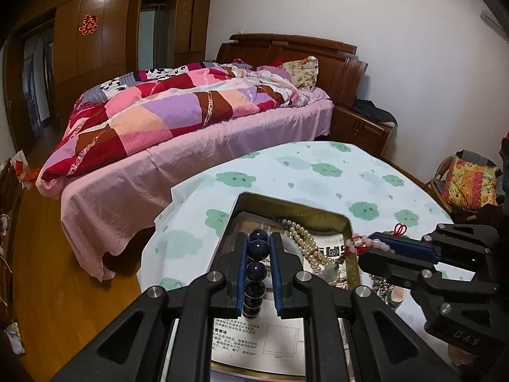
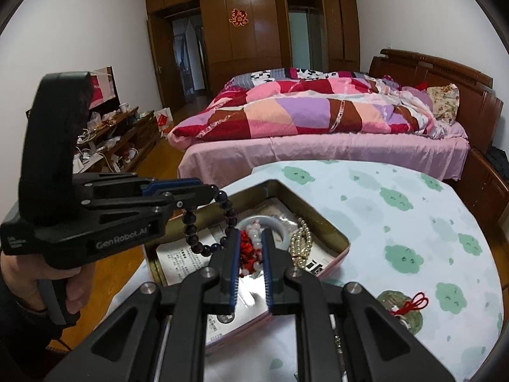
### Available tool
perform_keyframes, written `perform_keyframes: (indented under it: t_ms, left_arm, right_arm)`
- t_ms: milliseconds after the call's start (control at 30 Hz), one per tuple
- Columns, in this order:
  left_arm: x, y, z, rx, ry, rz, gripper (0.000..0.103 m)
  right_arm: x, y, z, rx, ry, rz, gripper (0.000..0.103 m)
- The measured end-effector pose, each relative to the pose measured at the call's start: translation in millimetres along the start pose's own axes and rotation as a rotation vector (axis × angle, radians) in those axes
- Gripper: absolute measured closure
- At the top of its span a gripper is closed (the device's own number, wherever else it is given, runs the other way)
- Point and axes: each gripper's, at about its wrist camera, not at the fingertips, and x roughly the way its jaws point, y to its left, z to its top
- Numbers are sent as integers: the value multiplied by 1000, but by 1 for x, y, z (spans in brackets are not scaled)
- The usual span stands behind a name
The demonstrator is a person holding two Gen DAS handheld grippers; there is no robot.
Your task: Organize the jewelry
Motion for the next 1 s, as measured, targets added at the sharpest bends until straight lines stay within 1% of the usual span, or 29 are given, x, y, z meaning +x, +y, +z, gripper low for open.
perform_keyframes:
  t_ms: [433,733,1000]
  left_arm:
    - [18,3,-9,18,41,36,90]
    - [33,5,-16,32,95,42,90]
    - [39,7,-19,27,116,35,90]
  right_arm:
    - [27,-9,-16,76,19,18,88]
    - [37,-15,-22,89,46,-12,88]
    - [44,-15,-31,90,61,-26,88]
